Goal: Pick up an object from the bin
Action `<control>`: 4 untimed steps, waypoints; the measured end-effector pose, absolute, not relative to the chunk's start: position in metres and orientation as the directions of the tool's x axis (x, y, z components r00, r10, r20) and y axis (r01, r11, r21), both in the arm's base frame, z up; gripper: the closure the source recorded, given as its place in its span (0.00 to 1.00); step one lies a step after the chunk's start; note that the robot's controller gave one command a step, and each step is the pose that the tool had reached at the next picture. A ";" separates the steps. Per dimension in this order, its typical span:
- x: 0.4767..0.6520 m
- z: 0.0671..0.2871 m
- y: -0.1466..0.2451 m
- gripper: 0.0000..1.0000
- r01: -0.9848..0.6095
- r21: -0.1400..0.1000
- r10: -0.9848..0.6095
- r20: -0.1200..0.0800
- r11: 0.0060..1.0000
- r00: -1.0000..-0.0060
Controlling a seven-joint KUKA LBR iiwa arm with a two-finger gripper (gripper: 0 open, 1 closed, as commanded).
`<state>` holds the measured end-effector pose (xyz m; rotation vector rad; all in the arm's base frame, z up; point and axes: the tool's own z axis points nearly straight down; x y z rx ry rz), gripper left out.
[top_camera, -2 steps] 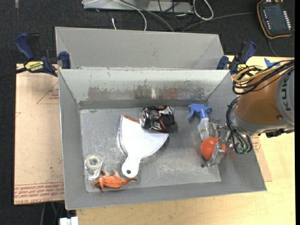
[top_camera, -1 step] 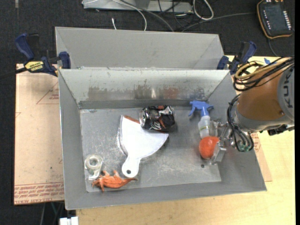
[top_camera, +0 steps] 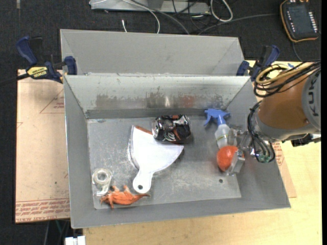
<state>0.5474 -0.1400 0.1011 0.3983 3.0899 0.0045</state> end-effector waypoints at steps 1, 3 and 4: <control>0.542 0.098 -0.141 0.00 0.355 0.006 0.355 -0.025 0.935 -0.934; 0.551 0.083 -0.130 1.00 0.341 0.003 0.340 -0.052 0.940 -0.939; 0.549 0.094 -0.129 1.00 0.339 0.003 0.339 -0.048 0.941 -0.940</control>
Offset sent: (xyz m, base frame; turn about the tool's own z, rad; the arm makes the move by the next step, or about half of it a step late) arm -0.0033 0.0182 -0.0311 0.0864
